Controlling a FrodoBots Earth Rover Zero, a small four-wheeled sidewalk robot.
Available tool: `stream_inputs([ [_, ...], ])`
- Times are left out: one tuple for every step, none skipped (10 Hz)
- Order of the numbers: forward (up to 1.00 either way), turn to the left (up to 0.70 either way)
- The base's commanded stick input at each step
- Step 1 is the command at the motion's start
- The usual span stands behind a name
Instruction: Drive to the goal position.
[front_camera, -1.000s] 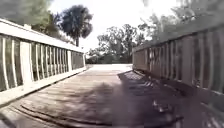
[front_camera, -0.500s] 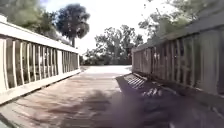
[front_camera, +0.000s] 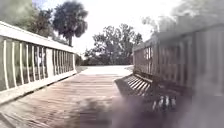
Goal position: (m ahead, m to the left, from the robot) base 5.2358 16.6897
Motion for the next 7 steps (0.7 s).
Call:
stream_inputs([
  [0.82, 0.00],
  [0.82, 0.00],
  [0.82, 0.00],
  [0.82, 0.00],
  [0.82, 0.00],
  [0.82, 0.00],
  [0.82, 0.00],
])
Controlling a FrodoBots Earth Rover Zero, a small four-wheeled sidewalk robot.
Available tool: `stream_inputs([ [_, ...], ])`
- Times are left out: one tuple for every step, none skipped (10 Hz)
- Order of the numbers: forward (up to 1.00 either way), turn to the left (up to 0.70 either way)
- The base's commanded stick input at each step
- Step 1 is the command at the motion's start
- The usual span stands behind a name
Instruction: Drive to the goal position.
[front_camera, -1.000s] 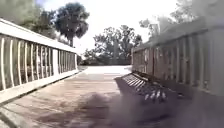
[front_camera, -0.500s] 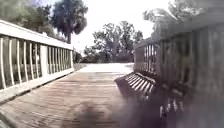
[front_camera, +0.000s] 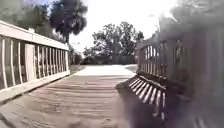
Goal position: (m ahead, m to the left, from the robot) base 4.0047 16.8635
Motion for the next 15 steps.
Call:
stream_inputs([
  [0.82, 0.00],
  [0.82, 0.00],
  [0.82, 0.00],
  [0.82, -0.01],
  [0.82, -0.31],
  [0.82, -0.31],
  [0.82, 0.00],
  [0.82, 0.00],
  [0.82, 0.00],
  [0.82, 0.00],
  [0.82, 0.00],
  [0.82, 0.00],
  [0.82, 0.00],
  [0.82, 0.00],
  [0.82, 0.00],
])
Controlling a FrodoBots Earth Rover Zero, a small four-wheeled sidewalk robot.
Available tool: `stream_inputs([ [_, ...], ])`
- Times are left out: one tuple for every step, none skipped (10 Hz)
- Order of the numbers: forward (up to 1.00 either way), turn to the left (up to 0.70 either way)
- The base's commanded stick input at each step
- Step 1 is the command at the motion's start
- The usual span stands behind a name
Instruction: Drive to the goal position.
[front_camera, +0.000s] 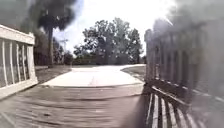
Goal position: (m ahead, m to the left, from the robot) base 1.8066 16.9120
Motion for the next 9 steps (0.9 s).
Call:
stream_inputs([
  [0.82, 0.00],
  [0.82, 0.00],
  [0.82, 0.00],
  [0.82, 0.00],
  [0.82, 0.00],
  [0.82, 0.00],
  [0.82, 0.00],
  [0.82, 0.00],
  [0.82, 0.00],
])
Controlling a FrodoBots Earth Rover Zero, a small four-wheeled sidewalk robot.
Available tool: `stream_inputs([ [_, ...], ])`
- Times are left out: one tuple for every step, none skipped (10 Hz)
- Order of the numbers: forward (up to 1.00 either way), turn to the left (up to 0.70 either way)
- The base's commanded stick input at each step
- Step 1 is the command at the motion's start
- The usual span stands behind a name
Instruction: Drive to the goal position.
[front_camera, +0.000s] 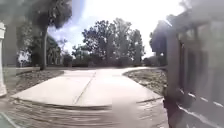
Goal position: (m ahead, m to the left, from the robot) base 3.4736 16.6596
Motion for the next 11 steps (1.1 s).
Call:
stream_inputs([
  [0.82, 0.00],
  [0.82, 0.22],
  [0.82, 0.30],
  [0.82, 0.20],
  [0.82, 0.05],
  [0.82, 0.00],
  [0.82, 0.00],
  [0.82, 0.00],
  [0.82, 0.00],
  [0.82, 0.00],
  [0.82, 0.00],
])
